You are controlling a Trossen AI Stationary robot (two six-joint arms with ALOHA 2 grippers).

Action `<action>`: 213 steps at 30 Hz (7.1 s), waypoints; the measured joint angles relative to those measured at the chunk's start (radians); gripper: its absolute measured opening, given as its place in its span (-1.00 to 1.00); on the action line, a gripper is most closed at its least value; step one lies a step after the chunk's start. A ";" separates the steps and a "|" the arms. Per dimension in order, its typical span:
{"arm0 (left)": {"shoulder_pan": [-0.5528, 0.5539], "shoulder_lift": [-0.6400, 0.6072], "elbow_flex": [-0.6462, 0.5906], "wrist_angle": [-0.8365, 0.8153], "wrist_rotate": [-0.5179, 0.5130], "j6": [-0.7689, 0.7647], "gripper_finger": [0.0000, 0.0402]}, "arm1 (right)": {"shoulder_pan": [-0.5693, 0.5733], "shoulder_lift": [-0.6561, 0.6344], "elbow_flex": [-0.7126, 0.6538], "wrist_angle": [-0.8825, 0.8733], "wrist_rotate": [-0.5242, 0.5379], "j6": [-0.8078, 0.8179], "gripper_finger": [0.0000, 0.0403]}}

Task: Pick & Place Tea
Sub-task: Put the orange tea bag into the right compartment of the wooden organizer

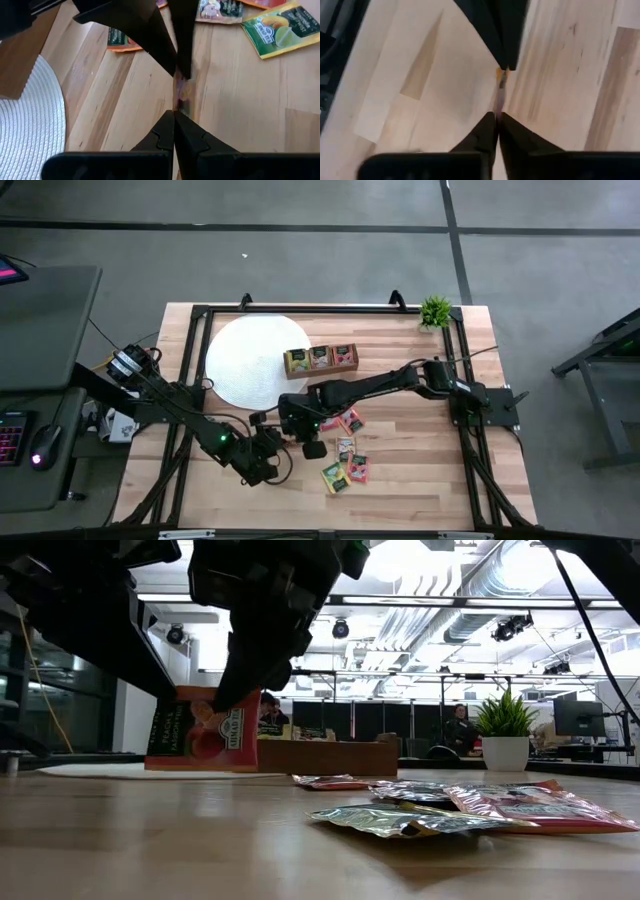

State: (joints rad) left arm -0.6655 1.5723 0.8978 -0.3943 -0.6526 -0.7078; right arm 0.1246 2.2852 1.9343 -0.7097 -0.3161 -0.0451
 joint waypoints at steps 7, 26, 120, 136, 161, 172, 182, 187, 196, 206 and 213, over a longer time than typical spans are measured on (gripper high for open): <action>0.000 0.000 0.000 0.002 0.002 -0.003 -1.00 | 0.000 0.000 0.000 -0.008 0.039 -0.012 -0.99; -0.002 -0.068 0.000 -0.015 -0.036 0.079 -0.98 | 0.013 0.000 0.002 -0.050 0.086 -0.008 -1.00; 0.404 -0.157 0.000 1.130 0.145 0.669 -0.99 | -0.006 -1.082 -0.990 0.973 0.407 0.145 -1.00; 0.404 -0.156 0.000 1.056 0.195 0.630 -1.00 | -0.035 -1.123 -0.744 0.480 0.339 0.198 -0.41; 0.467 -0.134 0.258 0.439 0.272 0.705 -1.00 | -0.157 -0.525 0.256 -0.668 0.125 0.019 -0.21; 0.470 -0.107 0.368 0.278 0.249 0.783 -1.00 | -0.157 -0.502 0.259 -0.689 0.123 0.021 -0.35; 0.470 -0.107 0.368 0.258 0.239 0.782 -0.98 | -0.156 -0.502 0.259 -0.686 0.153 -0.007 -0.91; 0.470 -0.107 0.368 0.256 0.238 0.796 -0.88 | -0.146 -0.502 0.259 -0.685 0.153 -0.024 -0.98; 0.470 -0.107 0.368 0.255 0.224 0.834 -0.45 | -0.135 -0.503 0.245 -0.684 0.185 -0.033 -0.99; 0.469 -0.111 0.368 -0.051 0.093 0.716 0.15 | -0.169 -0.503 0.117 -0.665 0.194 -0.057 -1.00; 0.431 -0.143 0.287 -0.098 0.054 0.622 0.16 | -0.241 -0.503 -0.047 -0.546 0.190 -0.131 -1.00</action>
State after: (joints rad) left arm -0.2348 1.4297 1.1851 -0.4928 -0.5983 -0.0863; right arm -0.1166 1.7824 1.8869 -1.2555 -0.1262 -0.1763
